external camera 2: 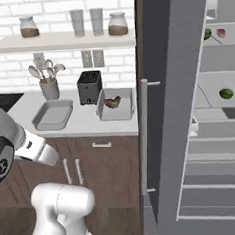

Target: Place one avocado and one steak in each tupperware on the nearby counter, to pack two identical lunches.

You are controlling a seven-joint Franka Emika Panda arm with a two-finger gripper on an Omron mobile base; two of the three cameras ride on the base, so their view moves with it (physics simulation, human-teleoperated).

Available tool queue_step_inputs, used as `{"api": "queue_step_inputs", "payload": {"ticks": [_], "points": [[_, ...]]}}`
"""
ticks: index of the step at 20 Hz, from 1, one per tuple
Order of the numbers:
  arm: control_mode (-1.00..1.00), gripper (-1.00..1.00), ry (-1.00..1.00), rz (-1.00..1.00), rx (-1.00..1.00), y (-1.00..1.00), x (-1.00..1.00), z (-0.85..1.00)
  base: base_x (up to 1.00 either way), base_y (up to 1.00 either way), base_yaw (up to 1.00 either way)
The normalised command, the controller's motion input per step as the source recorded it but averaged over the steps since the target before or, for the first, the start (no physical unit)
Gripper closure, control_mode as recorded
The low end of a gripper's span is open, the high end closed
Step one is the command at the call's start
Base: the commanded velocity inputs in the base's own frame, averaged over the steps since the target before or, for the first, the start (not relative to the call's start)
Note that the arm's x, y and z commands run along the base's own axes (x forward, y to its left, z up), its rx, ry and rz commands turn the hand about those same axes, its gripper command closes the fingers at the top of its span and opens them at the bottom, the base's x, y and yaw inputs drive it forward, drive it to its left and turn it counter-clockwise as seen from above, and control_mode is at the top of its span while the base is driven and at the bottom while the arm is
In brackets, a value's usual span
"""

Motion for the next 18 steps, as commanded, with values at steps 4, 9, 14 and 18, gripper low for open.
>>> {"api": "queue_step_inputs", "payload": {"ticks": [4,9,14,18], "points": [[1.0,-1.0,0.0,0.0,0.0,0.0,0.0,0.0,-0.82,-0.91,-0.02],[1.0,-1.0,0.0,0.0,0.0,0.0,0.0,0.0,-0.37,-1.0,-0.01],[1.0,-1.0,0.0,0.0,0.0,0.0,0.0,0.0,0.0,-1.0,0.0],[1.0,-1.0,0.0,0.0,0.0,0.0,0.0,0.0,0.01,-1.0,-0.02]]}}
